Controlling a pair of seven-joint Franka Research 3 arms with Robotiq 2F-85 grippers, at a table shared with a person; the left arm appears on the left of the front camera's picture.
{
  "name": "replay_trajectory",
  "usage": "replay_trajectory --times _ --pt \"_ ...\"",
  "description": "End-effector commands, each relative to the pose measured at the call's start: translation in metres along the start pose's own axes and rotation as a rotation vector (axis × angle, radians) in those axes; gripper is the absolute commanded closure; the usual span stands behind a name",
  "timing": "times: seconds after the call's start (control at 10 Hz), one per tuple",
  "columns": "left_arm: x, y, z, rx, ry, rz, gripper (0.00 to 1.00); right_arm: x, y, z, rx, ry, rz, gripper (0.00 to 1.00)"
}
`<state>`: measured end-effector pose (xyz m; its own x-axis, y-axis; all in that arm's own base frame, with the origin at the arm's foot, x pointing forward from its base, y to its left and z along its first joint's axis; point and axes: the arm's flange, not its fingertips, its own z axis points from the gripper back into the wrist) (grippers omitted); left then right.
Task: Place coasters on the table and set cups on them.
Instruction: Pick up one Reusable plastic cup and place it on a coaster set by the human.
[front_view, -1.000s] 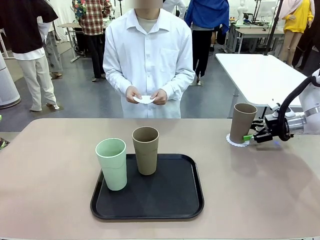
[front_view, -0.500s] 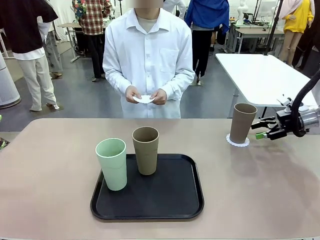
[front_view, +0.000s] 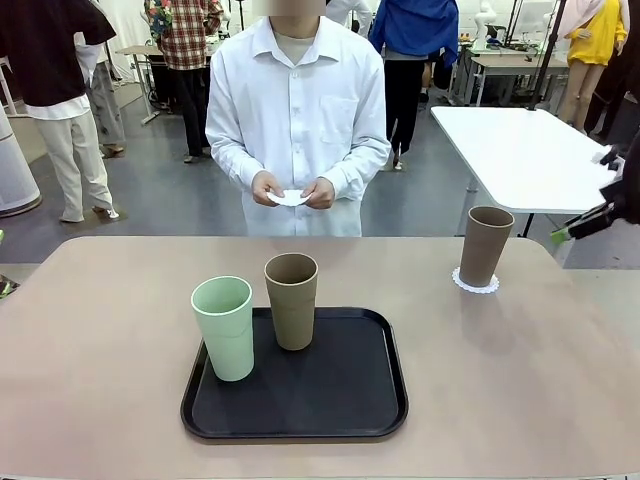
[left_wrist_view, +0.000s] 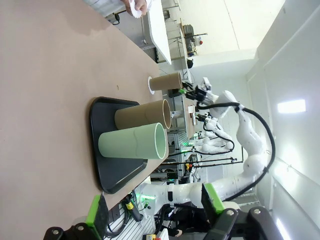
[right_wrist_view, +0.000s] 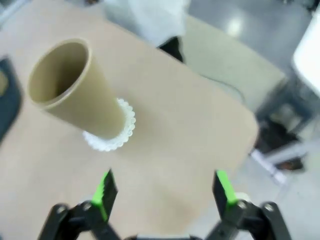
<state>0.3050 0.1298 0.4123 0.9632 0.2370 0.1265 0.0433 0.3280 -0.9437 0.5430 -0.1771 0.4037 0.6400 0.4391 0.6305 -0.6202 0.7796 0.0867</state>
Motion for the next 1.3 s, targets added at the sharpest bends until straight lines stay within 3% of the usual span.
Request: replay_trajectory --times 0.0,0.5,0.8,1.2 --pt "0.000 0.000 0.001 -0.009 -0.002 -0.009 0.00 0.026 0.064 0.028 -0.065 0.147 -0.171 0.00" --pt "0.000 0.000 0.001 -0.009 -0.002 -0.009 0.00 0.068 0.164 0.067 -0.255 0.329 -0.214 0.00" --pt "0.000 0.000 0.001 -0.009 -0.002 -0.009 0.00 0.073 0.207 0.082 -0.332 0.358 -0.208 0.00" --pt "0.000 0.000 0.001 -0.009 -0.002 -0.009 0.00 0.080 0.193 0.083 -0.322 0.339 -0.201 0.00"
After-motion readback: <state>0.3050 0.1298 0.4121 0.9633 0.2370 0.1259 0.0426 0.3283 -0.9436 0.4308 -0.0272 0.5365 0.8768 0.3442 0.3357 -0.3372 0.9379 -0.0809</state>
